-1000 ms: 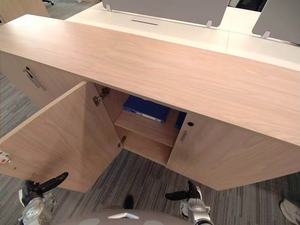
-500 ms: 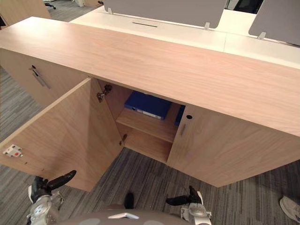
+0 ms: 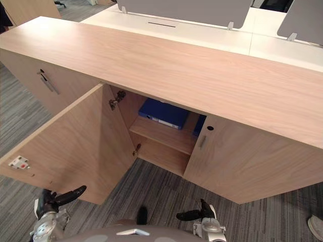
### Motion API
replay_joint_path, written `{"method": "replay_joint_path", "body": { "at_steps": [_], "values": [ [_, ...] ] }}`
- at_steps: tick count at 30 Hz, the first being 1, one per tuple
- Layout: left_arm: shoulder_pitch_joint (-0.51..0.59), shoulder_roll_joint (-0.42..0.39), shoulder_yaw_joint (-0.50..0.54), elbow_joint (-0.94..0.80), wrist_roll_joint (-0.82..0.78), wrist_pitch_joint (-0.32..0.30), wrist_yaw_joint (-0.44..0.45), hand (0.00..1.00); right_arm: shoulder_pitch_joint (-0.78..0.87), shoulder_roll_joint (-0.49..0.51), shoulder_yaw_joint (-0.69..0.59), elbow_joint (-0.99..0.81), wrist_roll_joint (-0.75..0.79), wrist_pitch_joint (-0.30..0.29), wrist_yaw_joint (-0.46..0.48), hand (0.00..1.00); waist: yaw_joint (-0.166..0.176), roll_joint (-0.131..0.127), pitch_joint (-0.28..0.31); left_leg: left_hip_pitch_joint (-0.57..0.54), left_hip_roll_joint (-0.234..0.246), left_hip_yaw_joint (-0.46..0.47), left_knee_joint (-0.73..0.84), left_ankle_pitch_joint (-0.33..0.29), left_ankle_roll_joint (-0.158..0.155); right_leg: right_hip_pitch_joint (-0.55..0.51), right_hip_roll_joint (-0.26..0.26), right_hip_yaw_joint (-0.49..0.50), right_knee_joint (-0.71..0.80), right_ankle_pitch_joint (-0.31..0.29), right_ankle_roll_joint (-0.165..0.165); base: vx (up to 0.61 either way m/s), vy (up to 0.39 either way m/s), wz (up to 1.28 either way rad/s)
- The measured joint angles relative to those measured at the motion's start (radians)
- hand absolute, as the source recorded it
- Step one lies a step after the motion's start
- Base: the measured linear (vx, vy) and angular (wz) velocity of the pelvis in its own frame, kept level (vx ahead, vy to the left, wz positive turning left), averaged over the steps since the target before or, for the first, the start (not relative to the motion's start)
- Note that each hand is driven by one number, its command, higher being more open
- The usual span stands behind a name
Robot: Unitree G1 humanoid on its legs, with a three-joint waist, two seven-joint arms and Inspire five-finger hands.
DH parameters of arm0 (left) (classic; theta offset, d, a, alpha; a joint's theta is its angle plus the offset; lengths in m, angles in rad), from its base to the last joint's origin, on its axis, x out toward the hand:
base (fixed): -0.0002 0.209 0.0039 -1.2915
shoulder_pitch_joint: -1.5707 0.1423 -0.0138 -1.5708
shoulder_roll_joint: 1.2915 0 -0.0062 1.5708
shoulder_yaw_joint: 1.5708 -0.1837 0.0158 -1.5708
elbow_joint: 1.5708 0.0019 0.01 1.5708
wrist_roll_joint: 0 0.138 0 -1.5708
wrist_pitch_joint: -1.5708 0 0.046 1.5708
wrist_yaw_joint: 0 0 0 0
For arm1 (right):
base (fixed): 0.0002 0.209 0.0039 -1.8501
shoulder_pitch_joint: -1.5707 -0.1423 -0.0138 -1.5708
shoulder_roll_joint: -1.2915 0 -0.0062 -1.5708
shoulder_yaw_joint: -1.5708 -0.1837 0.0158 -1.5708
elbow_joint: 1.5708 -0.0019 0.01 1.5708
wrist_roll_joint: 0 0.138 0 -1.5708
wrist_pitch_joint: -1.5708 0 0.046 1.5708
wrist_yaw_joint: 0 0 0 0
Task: Walk over to the cabinet, pick up the folder, carry it to the office cabinet, place the folder inside the office cabinet, then close the office cabinet door
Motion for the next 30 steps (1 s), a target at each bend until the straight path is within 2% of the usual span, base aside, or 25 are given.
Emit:
{"method": "replay_joint_path", "body": {
  "at_steps": [9,14,20,23,24,25,26,27,29,30],
  "values": [
    [0.053,0.000,-0.140,-0.074,-0.010,-0.001,-0.031,1.00,0.000,-0.012,0.002,0.001,0.000,-0.002,0.001,1.00,-0.001,0.017,-0.003,-0.042,-0.005,0.029,0.000,0.012,-0.006,-0.039,-0.005,0.010,0.020,-0.006,0.002,-0.09,0.032,0.13],
    [0.067,0.000,-0.201,-0.075,-0.010,0.002,-0.048,1.00,-0.002,-0.032,0.030,0.001,0.000,-0.003,0.001,1.00,-0.004,0.038,-0.011,-0.082,-0.003,0.031,0.000,0.030,0.000,-0.081,-0.002,0.012,0.029,-0.006,0.001,-0.03,0.024,0.04],
    [0.074,0.003,-0.260,-0.074,-0.010,0.032,-0.057,1.00,-0.010,-0.038,0.030,0.002,0.000,-0.004,-0.001,1.00,-0.005,0.047,-0.008,-0.129,0.010,0.043,0.001,0.041,-0.008,-0.142,0.009,0.028,0.049,-0.003,-0.004,-0.01,0.004,-0.06],
    [0.078,0.009,-0.301,-0.070,-0.010,0.068,-0.072,1.00,-0.018,-0.038,0.029,0.002,0.001,-0.003,-0.003,1.00,-0.011,0.052,-0.007,-0.160,0.025,0.056,0.001,0.046,-0.016,-0.187,0.020,0.043,0.059,0.002,-0.011,-0.02,-0.012,-0.16],
    [0.078,0.020,-0.336,-0.060,-0.009,0.080,-0.088,1.00,-0.023,-0.036,0.030,0.002,0.001,-0.003,-0.005,1.00,-0.017,0.052,-0.004,-0.169,0.030,0.058,0.001,0.047,-0.017,-0.199,0.026,0.048,0.059,0.005,-0.016,-0.01,-0.015,-0.11],
    [0.078,0.031,-0.372,-0.026,-0.002,0.065,-0.116,1.00,-0.026,-0.036,0.030,0.002,0.001,-0.002,-0.005,1.00,-0.021,0.051,-0.001,-0.173,0.033,0.061,0.001,0.049,-0.018,-0.203,0.029,0.051,0.059,0.007,-0.015,0.00,-0.014,-0.18],
    [0.073,0.042,-0.415,0.058,0.033,0.025,-0.187,1.00,-0.029,-0.036,0.029,0.002,0.001,-0.002,-0.006,1.00,-0.028,0.050,0.001,-0.169,0.037,0.072,0.001,0.049,-0.018,-0.203,0.030,0.059,0.056,0.008,-0.014,0.01,-0.008,-0.22],
    [0.051,0.039,-0.421,0.115,0.052,0.021,-0.236,1.00,-0.031,-0.036,0.028,0.002,0.001,-0.003,-0.006,1.00,-0.032,0.049,0.002,-0.164,0.039,0.080,0.001,0.047,-0.017,-0.202,0.031,0.065,0.054,0.008,-0.015,0.02,-0.003,-0.22],
    [-0.021,0.039,-0.421,0.152,0.143,0.048,-0.294,1.00,-0.031,-0.036,0.025,0.001,0.002,-0.004,-0.006,1.00,-0.039,0.048,0.004,-0.161,0.045,0.085,0.001,0.045,-0.017,-0.197,0.036,0.068,0.044,0.011,-0.019,0.02,-0.012,-0.13],
    [-0.055,0.076,-0.476,0.138,0.192,0.050,-0.330,1.00,-0.037,-0.035,0.027,0.001,0.002,-0.007,-0.004,1.00,-0.054,0.047,0.008,-0.156,0.050,0.090,0.001,0.044,-0.018,-0.193,0.040,0.073,0.040,0.014,-0.021,0.02,-0.019,-0.19]
  ]
}}
